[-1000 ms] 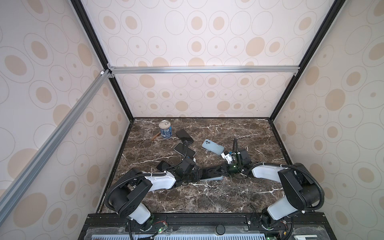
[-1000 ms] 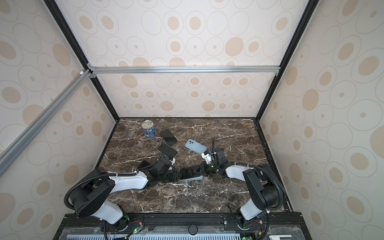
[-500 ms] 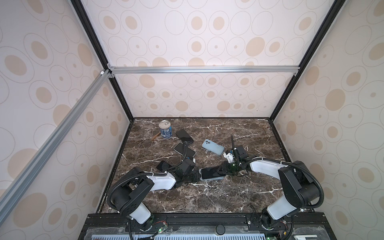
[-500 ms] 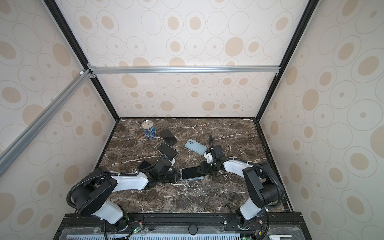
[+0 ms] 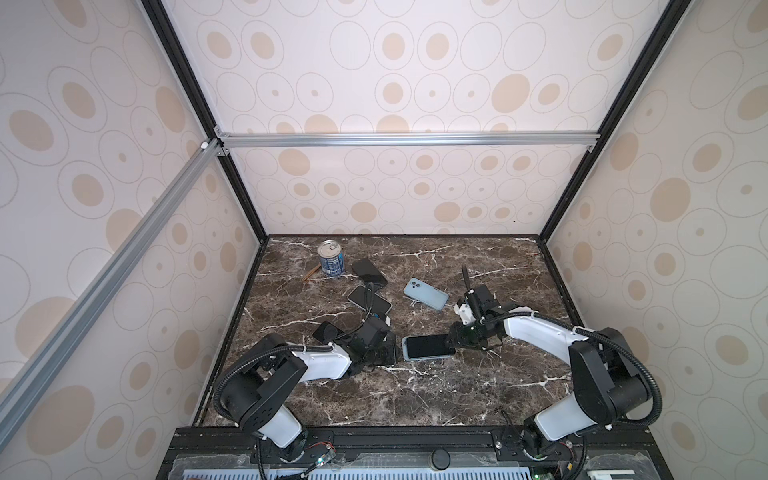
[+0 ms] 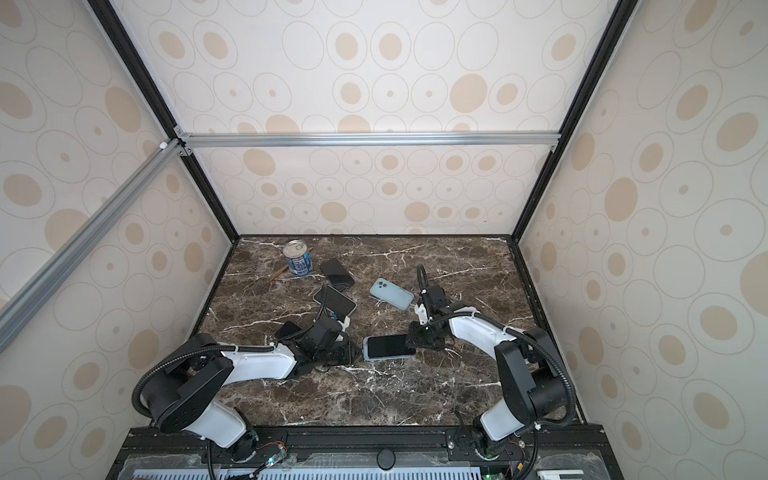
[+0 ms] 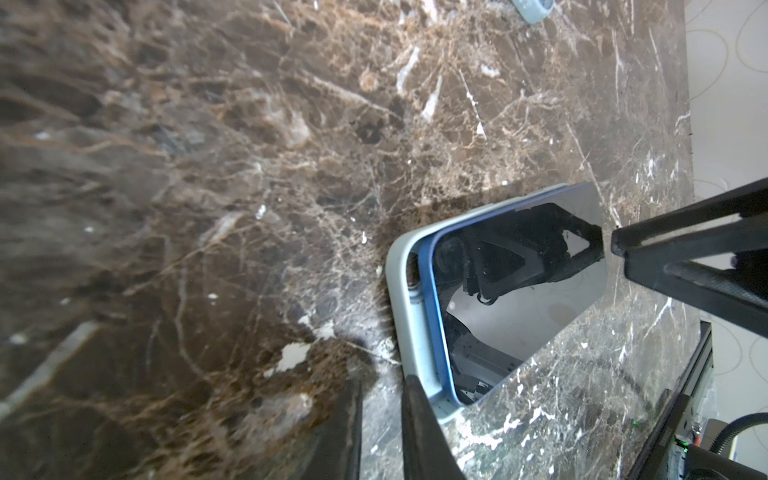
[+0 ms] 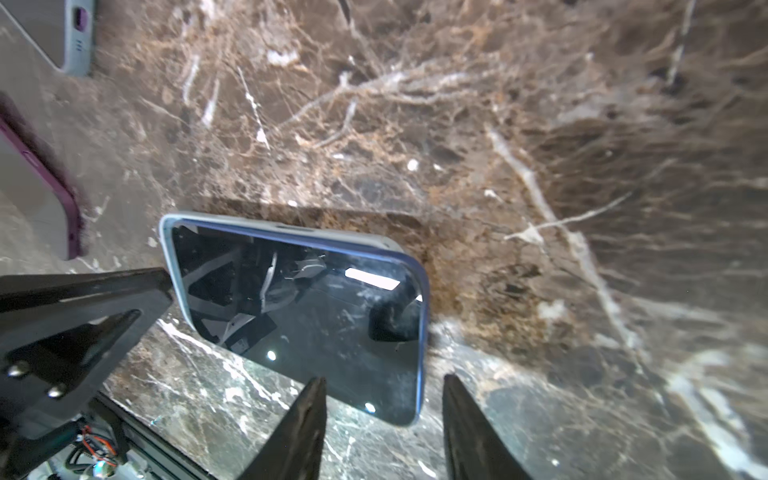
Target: Put the phone into the phone case
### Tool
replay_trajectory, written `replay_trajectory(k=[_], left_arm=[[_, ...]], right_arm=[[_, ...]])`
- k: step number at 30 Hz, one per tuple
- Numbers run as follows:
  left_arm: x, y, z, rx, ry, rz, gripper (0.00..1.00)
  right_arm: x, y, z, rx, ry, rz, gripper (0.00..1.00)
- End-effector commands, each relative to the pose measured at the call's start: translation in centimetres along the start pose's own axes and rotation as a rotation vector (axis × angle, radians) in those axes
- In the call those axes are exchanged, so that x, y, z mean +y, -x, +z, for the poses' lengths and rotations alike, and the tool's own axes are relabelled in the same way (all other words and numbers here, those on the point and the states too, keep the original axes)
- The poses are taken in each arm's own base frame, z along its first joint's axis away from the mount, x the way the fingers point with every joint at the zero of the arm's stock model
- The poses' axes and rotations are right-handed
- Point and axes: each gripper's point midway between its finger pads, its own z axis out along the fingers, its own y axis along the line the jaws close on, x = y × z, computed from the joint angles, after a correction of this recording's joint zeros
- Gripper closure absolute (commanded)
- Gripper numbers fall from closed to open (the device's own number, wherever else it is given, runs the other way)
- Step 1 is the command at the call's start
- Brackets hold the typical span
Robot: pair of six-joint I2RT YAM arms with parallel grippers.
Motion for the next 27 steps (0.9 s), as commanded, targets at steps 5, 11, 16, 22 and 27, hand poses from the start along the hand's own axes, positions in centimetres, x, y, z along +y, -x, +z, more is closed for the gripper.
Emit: replay_trajectory(k=[5, 11, 16, 22, 27], left_arm=[[-2.2, 1.5, -0.2, 0.013, -0.055, 0.040, 0.79], [-2.3, 1.4, 1.0, 0.039, -0.054, 0.044, 0.78], [-2.0, 0.4, 2.0, 0.086, -0.063, 0.033, 0.79], [-1.5, -0.4, 2.2, 0.111, -0.058, 0.024, 0.79], [-1.5, -0.7, 2.2, 0.116, -0.071, 0.008, 0.79]], right_arm=[[-1.3, 0.1, -0.7, 0.010, -0.078, -0.043, 0.52], [-0.9, 0.0, 0.4, 0.057, -0.024, -0.038, 0.58], [-0.6, -0.3, 1.2, 0.098, 0.005, -0.039, 0.60], [1.3, -0.6, 1.6, 0.124, 0.120, -0.036, 0.76], [1.7, -1.1, 2.1, 0.155, 0.135, -0.041, 0.83]])
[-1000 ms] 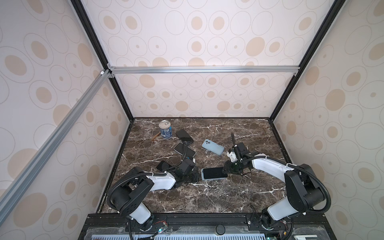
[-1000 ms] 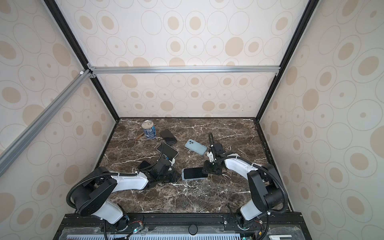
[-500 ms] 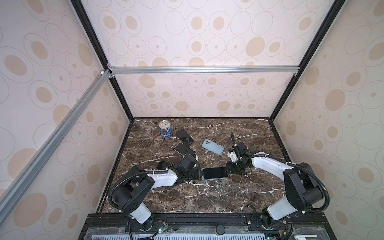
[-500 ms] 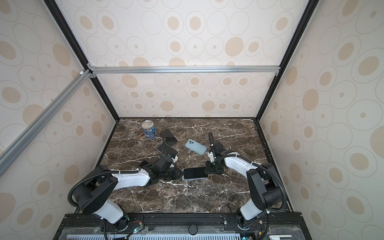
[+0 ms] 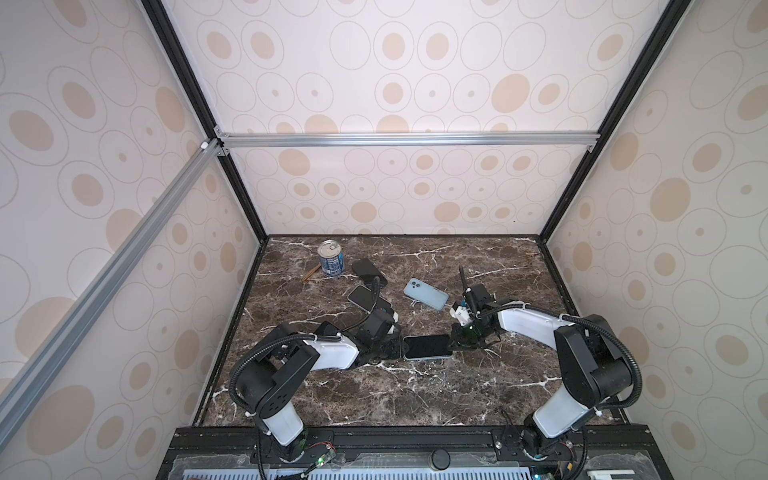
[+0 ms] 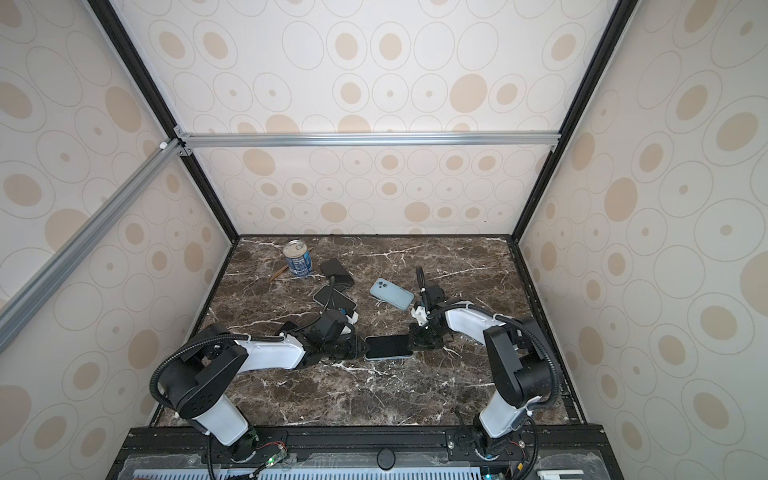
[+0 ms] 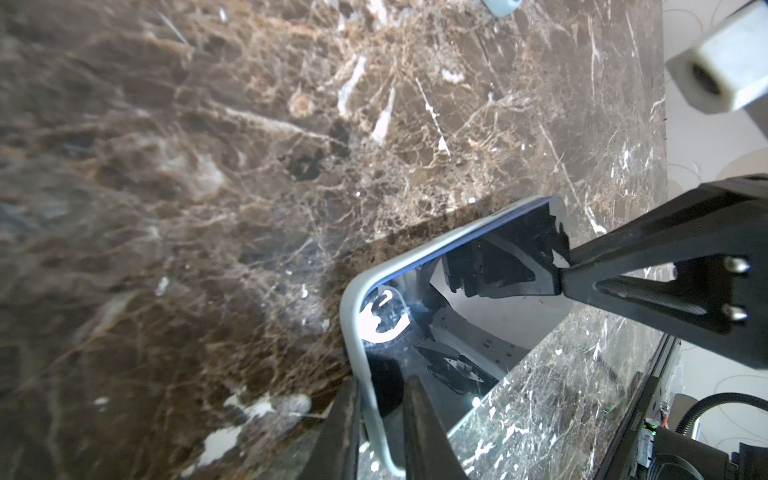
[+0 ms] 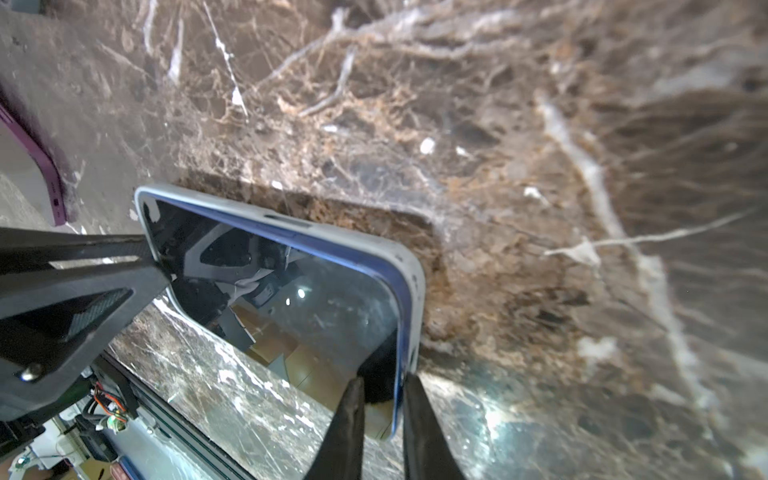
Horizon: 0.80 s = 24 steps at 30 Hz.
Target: Put the phone into the phone case
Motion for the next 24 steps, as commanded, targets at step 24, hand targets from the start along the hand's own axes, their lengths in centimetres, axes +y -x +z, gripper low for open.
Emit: replay_trajectory(k=[24], left_arm=[[3.9, -3.5, 0.0, 0.057, 0.097, -0.058, 0.80]], right_arm=[[-1.7, -3.7, 0.7, 0.138, -0.195, -0.095, 0.83]])
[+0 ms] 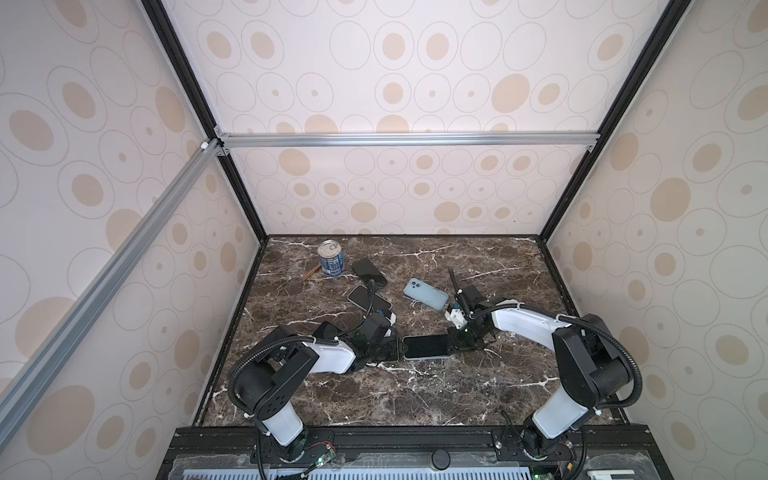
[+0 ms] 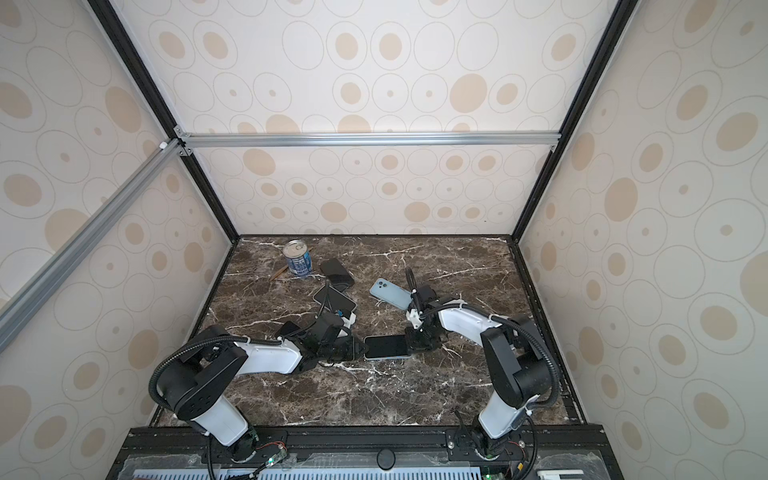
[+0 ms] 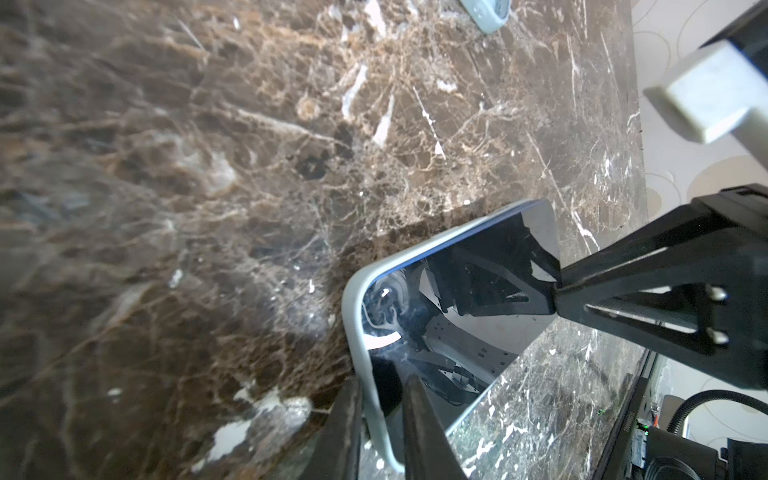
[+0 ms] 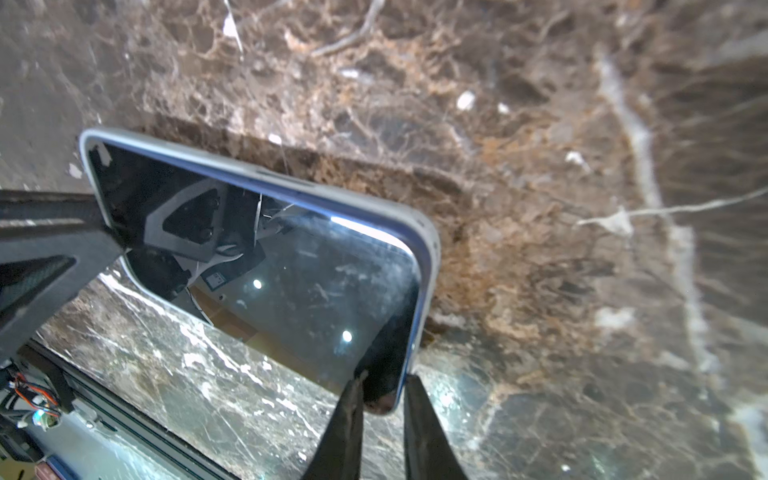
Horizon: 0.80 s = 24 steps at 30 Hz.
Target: Put the phone into the phone case
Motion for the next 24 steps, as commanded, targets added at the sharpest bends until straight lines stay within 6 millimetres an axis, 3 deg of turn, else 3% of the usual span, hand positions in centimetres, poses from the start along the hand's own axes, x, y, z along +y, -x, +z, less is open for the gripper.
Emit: replay_trajectory(k=[1, 24], left_arm=[[3.5, -3.3, -0.1, 0.098, 0.123, -0.044, 0.80], [3.9, -3.6, -0.4, 0.101, 0.140, -0.038, 0.80]], right_arm=[[-1.4, -2.7, 1.2, 0.100, -0.079, -0.011, 0.84], [-3.3, -5.6, 7.3, 0.225, -0.207, 0.060, 0.88]])
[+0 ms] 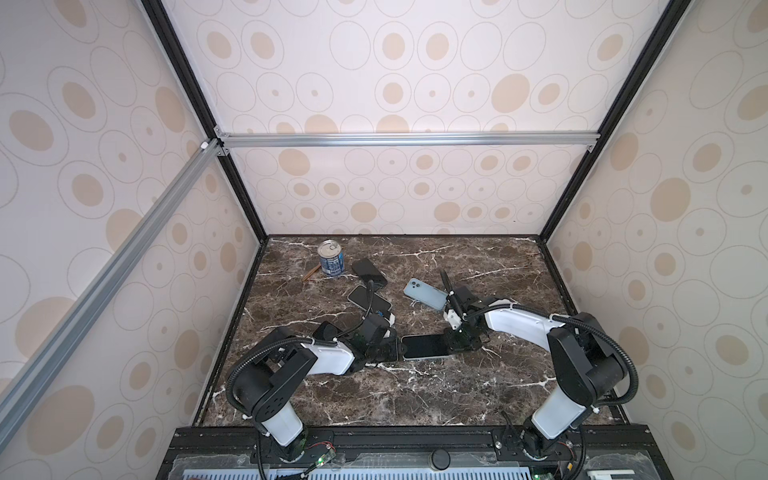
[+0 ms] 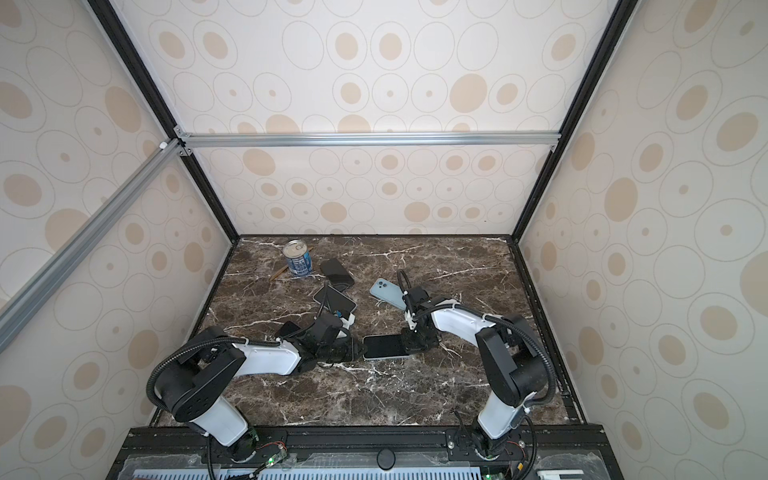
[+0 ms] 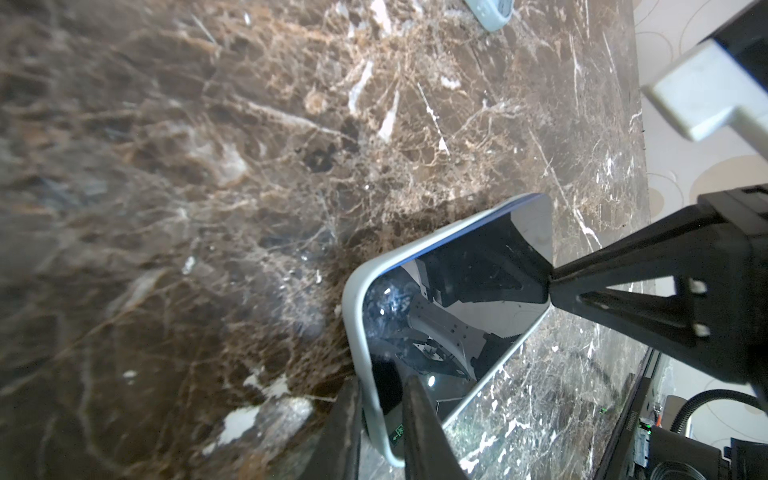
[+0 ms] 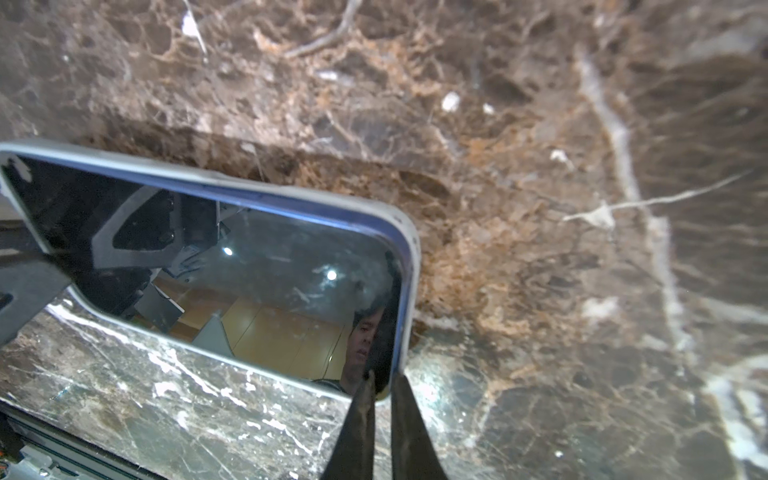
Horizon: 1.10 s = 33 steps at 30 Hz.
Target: Put the phone into the phone case
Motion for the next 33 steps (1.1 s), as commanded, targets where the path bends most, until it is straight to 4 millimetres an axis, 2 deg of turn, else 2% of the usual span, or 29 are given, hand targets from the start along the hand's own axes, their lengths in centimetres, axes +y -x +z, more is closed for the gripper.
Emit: replay_trajectory(k=[1, 6, 10, 14, 17, 26, 33], left_arm=[[3.6, -3.3, -0.1, 0.103, 0.131, -0.036, 0.80], [3.4, -2.8, -0.4, 0.087, 0.137, -0.028, 0.80], [2.9, -1.1, -1.1, 0.050, 0.138, -0.017, 0.80], [2.0, 1.5, -2.0, -0.001, 0.132, 0.001, 0.79], [1.2, 2.8, -2.4, -0.021, 0.119, 0.018, 0.78], [-0.2, 3.9, -1.5, -0.010, 0.065, 0.018, 0.77], [0.0, 3.6, -0.7, 0.017, 0.069, 0.027, 0.76]], right_arm=[[-2.4, -5.1, 6.4, 0.204, -0.100, 0.017, 0.88], [-1.5, -3.9, 4.3, 0.152, -0.092, 0.000, 0.87], [0.0, -1.2, 0.5, 0.034, -0.077, -0.044, 0.84], [1.1, 1.7, -4.0, -0.094, -0.084, -0.098, 0.78], [1.6, 3.3, -5.8, -0.142, -0.062, -0.118, 0.76], [0.8, 5.4, -5.4, -0.121, -0.064, -0.123, 0.76], [0.6, 6.1, -3.7, -0.086, -0.046, -0.119, 0.81]])
